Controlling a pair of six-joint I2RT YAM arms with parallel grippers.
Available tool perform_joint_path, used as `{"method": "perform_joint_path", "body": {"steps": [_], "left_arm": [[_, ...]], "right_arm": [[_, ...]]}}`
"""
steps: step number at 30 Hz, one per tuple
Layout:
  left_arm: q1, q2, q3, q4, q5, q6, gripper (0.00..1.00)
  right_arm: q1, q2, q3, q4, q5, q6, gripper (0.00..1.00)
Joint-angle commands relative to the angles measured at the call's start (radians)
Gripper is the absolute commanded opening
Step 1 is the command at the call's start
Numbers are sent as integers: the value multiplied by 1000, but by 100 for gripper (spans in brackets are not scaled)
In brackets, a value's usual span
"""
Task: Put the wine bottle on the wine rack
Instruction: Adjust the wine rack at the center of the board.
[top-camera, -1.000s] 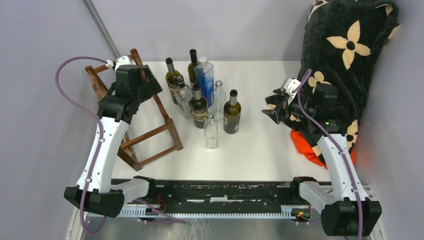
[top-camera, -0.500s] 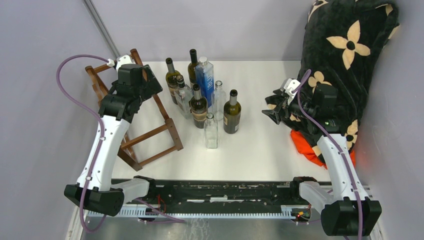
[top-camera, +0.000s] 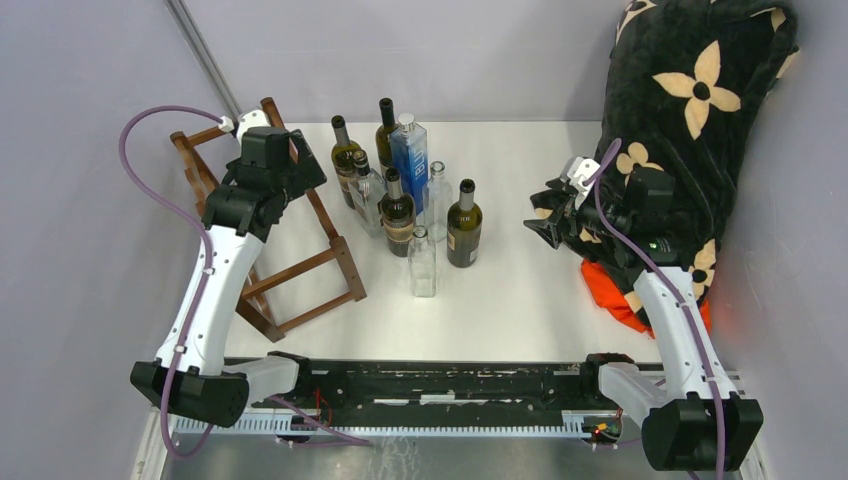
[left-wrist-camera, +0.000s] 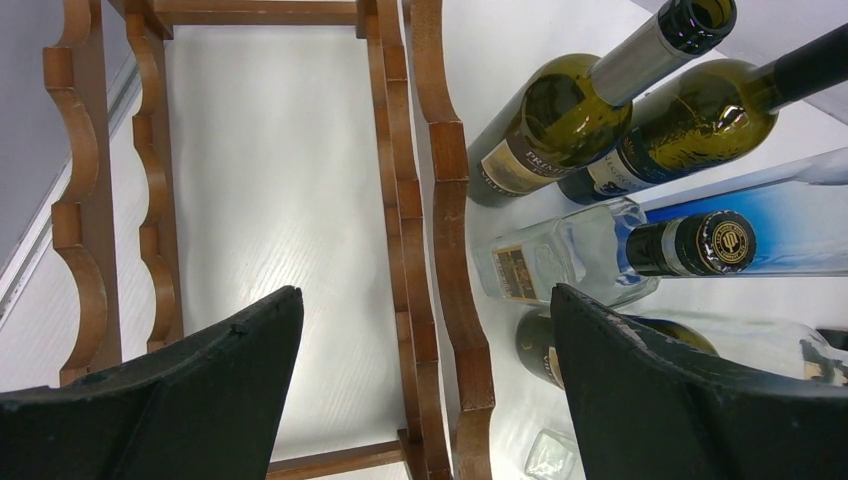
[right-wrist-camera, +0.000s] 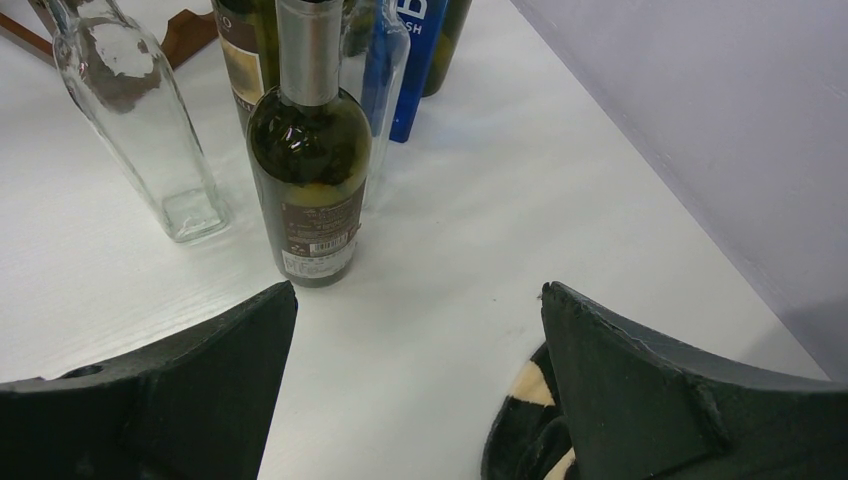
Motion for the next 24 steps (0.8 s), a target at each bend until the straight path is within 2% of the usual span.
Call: {"method": "perform_joint_path", "body": {"steps": [1, 16, 24], "left_arm": [[-10, 4, 39, 8, -23, 34, 98], [-15, 13, 38, 6, -45, 48, 97], [-15, 68, 42, 9, -83, 56, 97]], "right_arm": [[2, -2, -6, 46, 5, -1, 98], [3, 2, -14, 47, 4, -2, 98], [3, 6, -15, 56, 5, 1, 98]]}}
